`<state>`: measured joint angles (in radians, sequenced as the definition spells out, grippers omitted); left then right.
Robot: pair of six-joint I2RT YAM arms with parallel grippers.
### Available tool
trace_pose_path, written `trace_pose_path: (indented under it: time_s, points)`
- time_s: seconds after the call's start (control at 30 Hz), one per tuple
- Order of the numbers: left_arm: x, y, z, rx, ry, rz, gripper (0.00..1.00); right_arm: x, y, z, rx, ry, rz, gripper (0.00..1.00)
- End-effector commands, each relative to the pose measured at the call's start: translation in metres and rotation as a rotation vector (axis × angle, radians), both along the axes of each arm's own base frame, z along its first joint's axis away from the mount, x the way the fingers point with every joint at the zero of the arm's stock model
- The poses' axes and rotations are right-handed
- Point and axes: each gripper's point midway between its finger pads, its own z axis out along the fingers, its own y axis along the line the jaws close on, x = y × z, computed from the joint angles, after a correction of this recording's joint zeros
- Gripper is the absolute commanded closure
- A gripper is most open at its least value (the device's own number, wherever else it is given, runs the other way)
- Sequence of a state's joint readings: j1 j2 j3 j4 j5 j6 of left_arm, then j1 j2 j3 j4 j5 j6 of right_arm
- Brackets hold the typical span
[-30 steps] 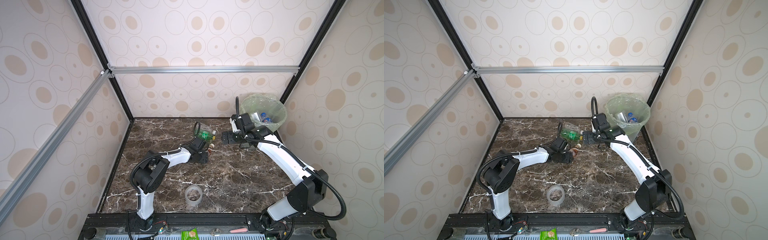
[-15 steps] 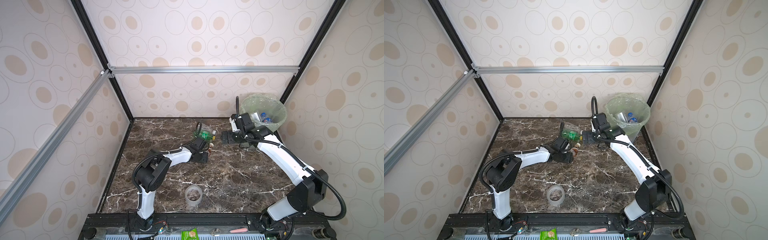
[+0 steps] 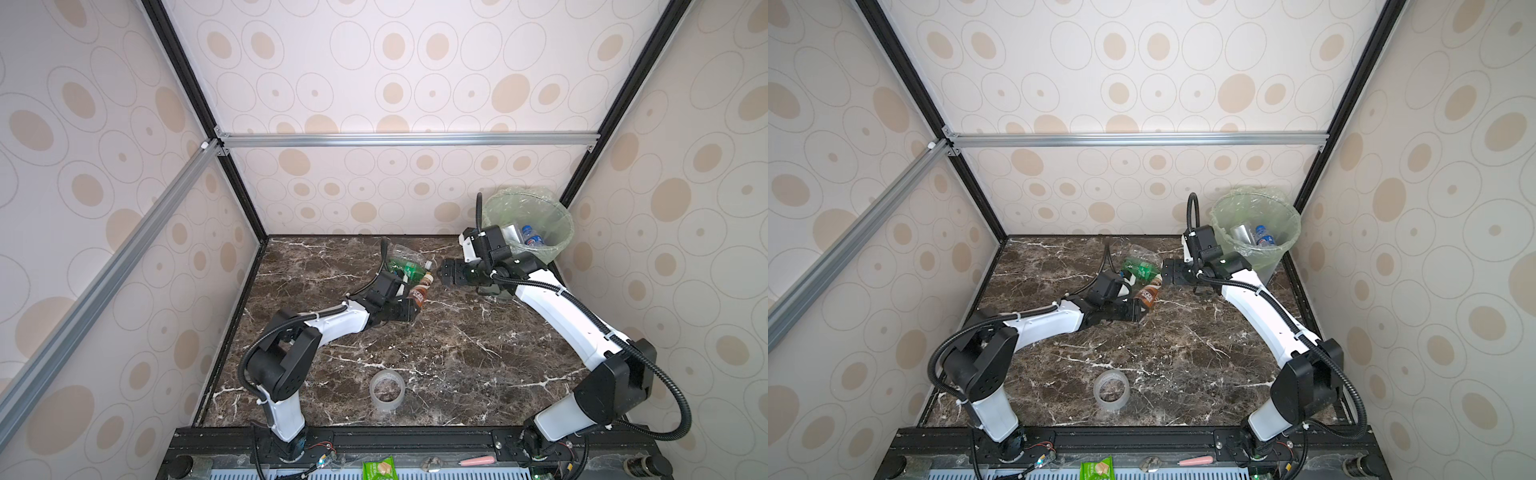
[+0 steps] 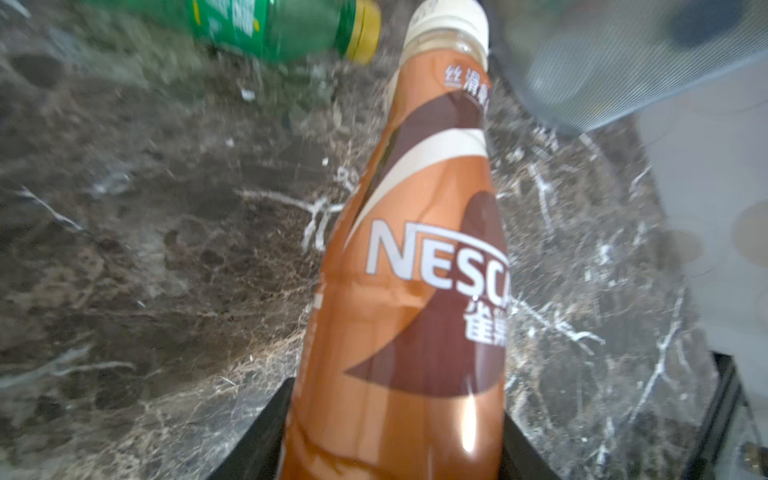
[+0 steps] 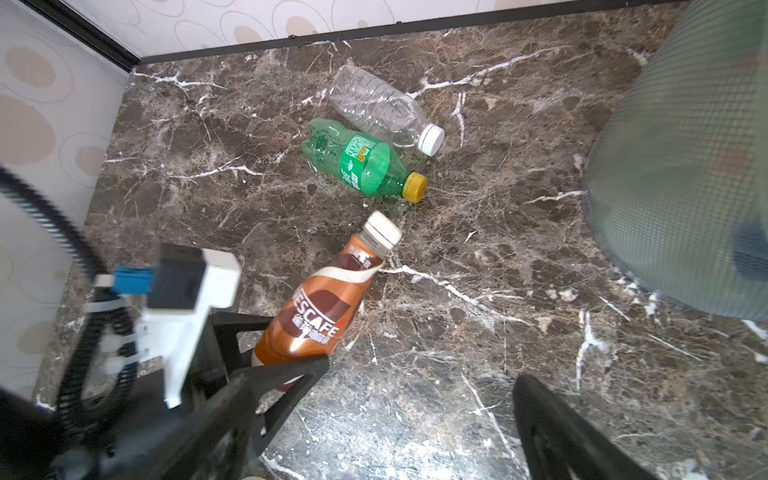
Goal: Throw the plastic bottles in the bin
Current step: 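Close the left gripper on the Nescafe bottle and lift it, then raise the Nescafe bottle toward the right gripper and close right gripper on its cap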
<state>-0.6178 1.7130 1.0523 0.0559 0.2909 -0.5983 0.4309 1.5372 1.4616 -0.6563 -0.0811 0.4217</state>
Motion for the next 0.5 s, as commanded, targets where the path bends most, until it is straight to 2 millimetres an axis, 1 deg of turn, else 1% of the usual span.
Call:
trace_pose_path:
  time_s: [0.0,0.07,0.17,0.23,0.33,0.4,0.47]
  points:
    - [0.016,-0.002,0.065,-0.207,-0.146,0.036,0.44,-0.001,0.014,0.025,0.165,-0.032,-0.013,0.00]
    - [0.016,-0.002,0.087,-0.258,-0.204,0.035,0.44,0.001,0.021,0.033,0.228,-0.041,-0.017,0.00]
    - [0.015,-0.003,0.105,-0.300,-0.245,0.031,0.44,0.007,0.032,0.047,0.309,-0.063,-0.011,0.00]
    - [0.014,-0.003,0.114,-0.321,-0.265,0.029,0.43,0.011,0.041,0.060,0.375,-0.092,0.009,0.00]
    - [0.010,-0.003,0.124,-0.349,-0.284,0.020,0.43,0.019,0.048,0.071,0.437,-0.113,0.006,0.00]
    - [0.008,-0.002,0.130,-0.365,-0.295,0.021,0.43,0.026,0.051,0.074,0.452,-0.114,-0.001,0.00]
    - [0.006,0.000,0.131,-0.368,-0.297,0.026,0.42,0.032,0.056,0.075,0.467,-0.113,-0.002,0.00]
